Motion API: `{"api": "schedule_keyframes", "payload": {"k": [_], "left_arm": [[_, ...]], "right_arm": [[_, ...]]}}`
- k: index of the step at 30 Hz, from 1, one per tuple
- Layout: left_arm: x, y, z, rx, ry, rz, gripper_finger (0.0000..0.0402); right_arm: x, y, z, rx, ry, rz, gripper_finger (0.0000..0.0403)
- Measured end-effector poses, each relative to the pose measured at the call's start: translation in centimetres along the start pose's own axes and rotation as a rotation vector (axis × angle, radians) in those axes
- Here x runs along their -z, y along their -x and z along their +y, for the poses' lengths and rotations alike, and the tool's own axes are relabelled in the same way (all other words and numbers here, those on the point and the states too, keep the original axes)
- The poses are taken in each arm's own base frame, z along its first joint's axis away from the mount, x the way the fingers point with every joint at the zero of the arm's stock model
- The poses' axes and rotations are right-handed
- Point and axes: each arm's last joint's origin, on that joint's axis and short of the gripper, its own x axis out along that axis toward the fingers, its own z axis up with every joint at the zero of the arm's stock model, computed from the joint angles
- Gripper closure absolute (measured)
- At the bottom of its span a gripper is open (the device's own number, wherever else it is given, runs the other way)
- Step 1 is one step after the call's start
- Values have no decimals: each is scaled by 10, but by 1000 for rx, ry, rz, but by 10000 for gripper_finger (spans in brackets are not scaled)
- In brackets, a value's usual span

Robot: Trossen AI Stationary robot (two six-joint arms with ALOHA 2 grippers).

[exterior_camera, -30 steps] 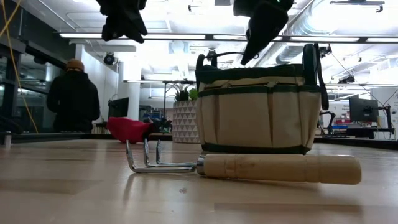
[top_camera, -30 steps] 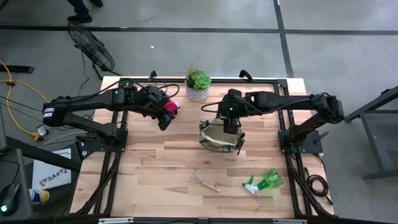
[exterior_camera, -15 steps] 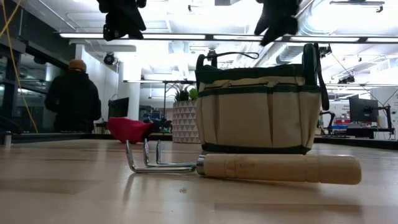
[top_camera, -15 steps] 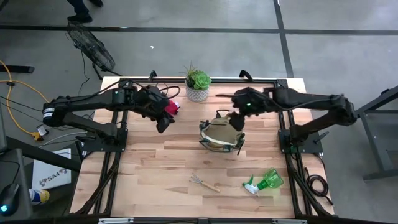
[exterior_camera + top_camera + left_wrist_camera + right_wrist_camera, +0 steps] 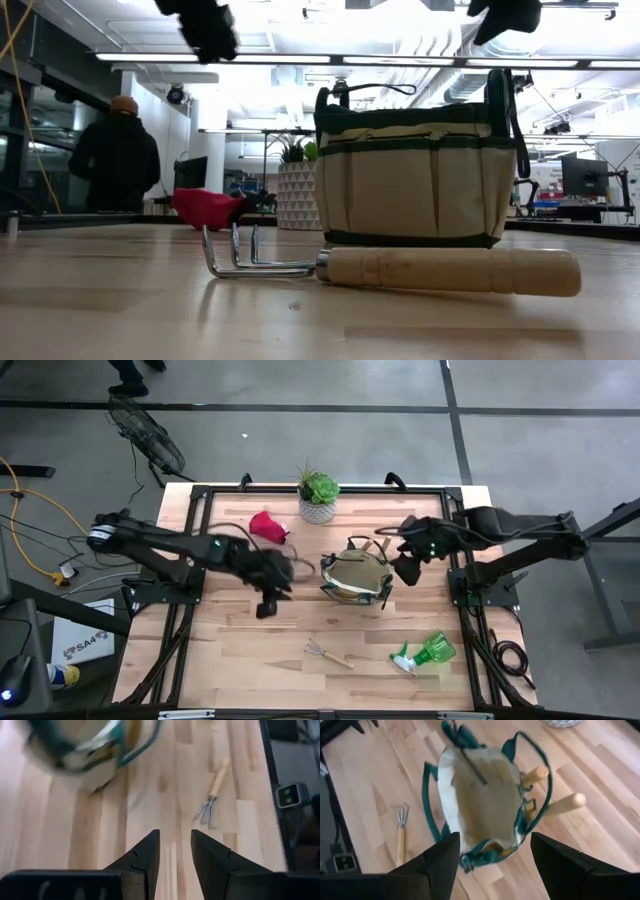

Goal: Pick & Place Garden tools in Gardening bag
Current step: Put the brown hand rake into the gardening bag

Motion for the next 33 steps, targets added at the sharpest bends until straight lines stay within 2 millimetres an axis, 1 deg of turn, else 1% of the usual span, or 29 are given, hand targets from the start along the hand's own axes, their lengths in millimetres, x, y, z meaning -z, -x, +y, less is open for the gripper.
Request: {"api": "schedule_keyframes", "payload": {"k": [6, 11, 14, 16, 18, 19, 20, 22, 24, 26, 27, 28, 30, 32, 33], "left_arm": [[3, -48, -24, 39, -198, 53, 295], [7, -87, -35, 56, -264, 65, 295], [9, -104, -43, 74, -300, 54, 295], [8, -115, -51, 115, -334, 16, 288], [11, -122, -58, 133, -363, 11, 271], [9, -127, -63, 143, -371, -11, 259], [8, -131, -66, 146, -378, -33, 244], [13, -135, -71, 118, -407, -7, 211], [8, -145, -78, 110, -454, -50, 176], [17, -150, -81, 106, -511, 11, 145], [15, -155, -83, 113, -532, 4, 132], [13, -160, -88, 122, -553, -20, 122], [19, -166, -90, 115, -578, 26, 108], [15, -174, -97, 115, -605, -3, 103], [17, -175, -99, 108, -623, 7, 102]], "right_arm": [[10, 3, 11, -27, 45, 12, 167], [16, 5, 18, -47, 82, 27, 167], [19, 6, 20, -53, 99, 37, 167], [21, 6, 21, -52, 111, 47, 167], [23, 6, 21, -46, 118, 55, 167], [24, 6, 21, -43, 122, 58, 167], [24, 7, 21, -41, 126, 61, 167], [25, 7, 22, -41, 133, 61, 167], [26, 7, 22, -41, 146, 62, 167], [27, 7, 23, -43, 159, 63, 167], [27, 7, 23, -44, 164, 65, 167], [28, 8, 24, -44, 168, 68, 167], [29, 7, 24, -37, 172, 68, 167], [30, 8, 24, -33, 178, 72, 167], [30, 8, 24, -31, 181, 72, 167]]}}
